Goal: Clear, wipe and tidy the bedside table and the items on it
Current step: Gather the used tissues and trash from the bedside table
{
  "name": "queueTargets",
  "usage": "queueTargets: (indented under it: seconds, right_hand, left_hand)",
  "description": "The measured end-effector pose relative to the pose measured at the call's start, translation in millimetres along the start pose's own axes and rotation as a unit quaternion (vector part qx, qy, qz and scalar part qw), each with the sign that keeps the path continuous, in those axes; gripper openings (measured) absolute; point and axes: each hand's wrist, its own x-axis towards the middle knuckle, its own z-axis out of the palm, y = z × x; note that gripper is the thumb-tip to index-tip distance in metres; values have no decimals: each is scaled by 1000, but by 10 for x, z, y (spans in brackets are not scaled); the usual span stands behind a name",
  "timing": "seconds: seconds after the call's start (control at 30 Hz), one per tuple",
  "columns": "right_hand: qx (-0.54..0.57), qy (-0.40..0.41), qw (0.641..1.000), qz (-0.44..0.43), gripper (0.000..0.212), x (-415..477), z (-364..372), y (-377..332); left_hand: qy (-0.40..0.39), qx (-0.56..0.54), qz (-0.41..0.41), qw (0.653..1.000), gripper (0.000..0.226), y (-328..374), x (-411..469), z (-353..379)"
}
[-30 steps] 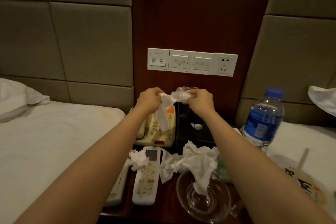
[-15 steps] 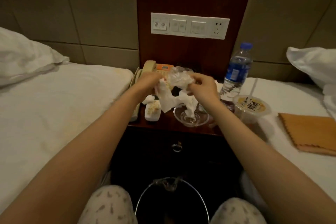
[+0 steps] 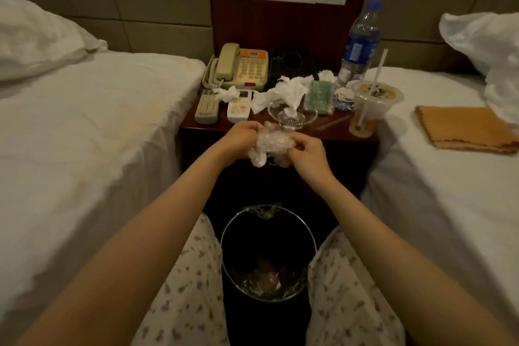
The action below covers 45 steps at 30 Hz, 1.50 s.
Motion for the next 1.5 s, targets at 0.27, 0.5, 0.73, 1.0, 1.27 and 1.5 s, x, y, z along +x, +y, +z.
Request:
queueTargets:
  seconds: [0.27,0.5,0.73,1.0,1.27,1.5]
  right_hand:
    - [-129,-124,956,234,16,-253,14,742]
    - [-295,-223,868,332,6,-248,87,1039]
    - [-305,-296,849,314,34,-259,224,1044]
    - [-200,-4,975,100,19,-27,317,671]
    - [-193,87,970,-117,17,648,255,-354]
    - [-423,89,900,-52,58,1246,-58,-394]
  left_hand:
    - [-67,62,-170,981,23,-616,-61,317]
    - [-82,65,-263,959,34,-1013,-44,444]
    - [-206,179,-296,915,44,-1080,-145,642]
    - [-127,114,-130,977,28,-707,124,317]
    - [21,95,50,994,14,195,352,-308]
    - [154,269,92,946,33,334,787,-568]
